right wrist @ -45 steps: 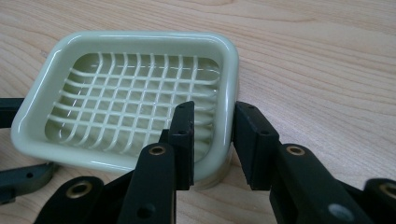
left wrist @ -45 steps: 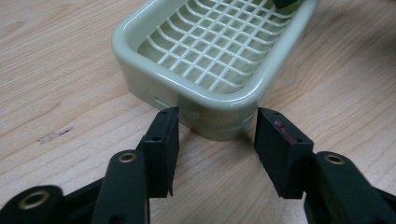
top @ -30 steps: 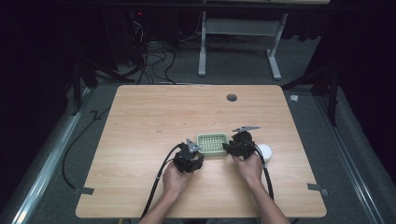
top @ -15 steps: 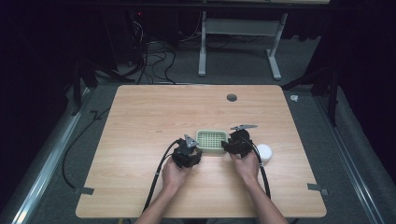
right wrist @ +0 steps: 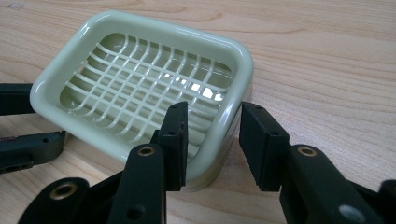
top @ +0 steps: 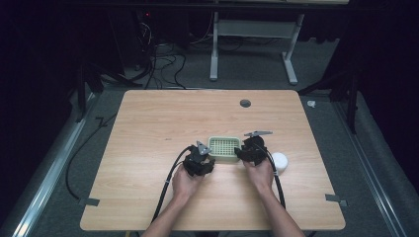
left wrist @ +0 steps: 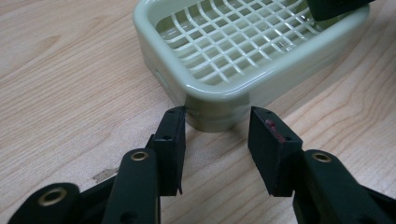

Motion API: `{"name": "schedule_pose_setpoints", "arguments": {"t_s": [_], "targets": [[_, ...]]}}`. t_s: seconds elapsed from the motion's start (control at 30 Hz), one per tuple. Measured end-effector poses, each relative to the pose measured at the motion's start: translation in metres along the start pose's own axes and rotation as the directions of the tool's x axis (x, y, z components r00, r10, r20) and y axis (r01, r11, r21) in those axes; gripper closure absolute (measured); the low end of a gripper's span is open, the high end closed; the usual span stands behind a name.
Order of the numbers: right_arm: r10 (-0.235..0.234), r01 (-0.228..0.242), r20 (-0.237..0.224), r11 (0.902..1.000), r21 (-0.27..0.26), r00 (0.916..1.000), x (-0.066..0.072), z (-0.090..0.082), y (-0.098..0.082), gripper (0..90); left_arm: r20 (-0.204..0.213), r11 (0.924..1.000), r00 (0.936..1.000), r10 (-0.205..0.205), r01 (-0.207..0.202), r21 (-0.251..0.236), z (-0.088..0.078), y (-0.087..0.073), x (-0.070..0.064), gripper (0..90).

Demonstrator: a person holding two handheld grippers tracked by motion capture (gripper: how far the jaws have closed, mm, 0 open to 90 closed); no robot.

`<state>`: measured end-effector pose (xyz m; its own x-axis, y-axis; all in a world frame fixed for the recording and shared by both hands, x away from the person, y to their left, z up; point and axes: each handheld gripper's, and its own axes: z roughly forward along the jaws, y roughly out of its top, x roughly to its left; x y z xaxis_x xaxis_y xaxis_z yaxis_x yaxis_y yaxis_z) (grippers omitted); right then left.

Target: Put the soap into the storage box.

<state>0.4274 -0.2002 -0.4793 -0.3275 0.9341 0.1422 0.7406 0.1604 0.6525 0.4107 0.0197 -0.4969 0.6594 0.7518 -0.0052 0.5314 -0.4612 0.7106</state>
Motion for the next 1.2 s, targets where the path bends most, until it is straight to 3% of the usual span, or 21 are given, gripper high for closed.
{"name": "schedule_pose_setpoints", "arguments": {"t_s": [0.1,0.2,0.37,0.63,0.77,0.93,1.0,1.2], "targets": [[-0.001,0.001,-0.001,1.0000,-0.002,1.0000,0.000,0.000,0.000,63.5,-0.002,1.0000,1.0000,-0.003,0.003,0.001,0.000,0.000,0.001,55.2],[-0.001,0.001,-0.004,1.0000,-0.005,1.0000,-0.001,0.000,0.000,56.8,-0.016,1.0000,0.9999,-0.001,0.000,-0.007,-0.001,-0.002,0.002,45.1],[0.004,-0.004,0.001,0.9985,-0.054,1.0000,-0.003,-0.011,0.001,51.5,0.013,0.9993,0.9997,-0.018,0.019,-0.031,-0.014,-0.014,0.009,34.3],[-0.043,0.044,0.012,0.9945,-0.095,0.9990,-0.005,-0.027,-0.012,48.2,-0.042,0.9983,0.9991,-0.011,0.008,-0.058,-0.047,-0.042,0.029,32.9],[-0.046,0.047,0.015,0.9913,-0.123,0.9988,-0.011,-0.038,-0.024,46.2,-0.083,0.9984,0.9957,-0.039,0.036,-0.045,-0.059,-0.058,0.042,32.9],[-0.027,0.028,0.007,0.9895,-0.142,0.9996,-0.021,-0.052,-0.038,44.9,-0.112,0.9971,0.9911,-0.072,0.068,-0.035,-0.063,-0.071,0.055,30.9],[-0.026,0.026,0.003,0.9883,-0.150,0.9996,-0.024,-0.058,-0.042,45.0,-0.091,0.9937,0.9903,-0.104,0.100,-0.049,-0.063,-0.075,0.059,28.8],[-0.032,0.034,0.013,0.9831,-0.180,0.9994,-0.037,-0.075,-0.058,45.3,-0.106,0.9917,0.9869,-0.122,0.116,-0.054,-0.064,-0.076,0.065,28.6]]}}
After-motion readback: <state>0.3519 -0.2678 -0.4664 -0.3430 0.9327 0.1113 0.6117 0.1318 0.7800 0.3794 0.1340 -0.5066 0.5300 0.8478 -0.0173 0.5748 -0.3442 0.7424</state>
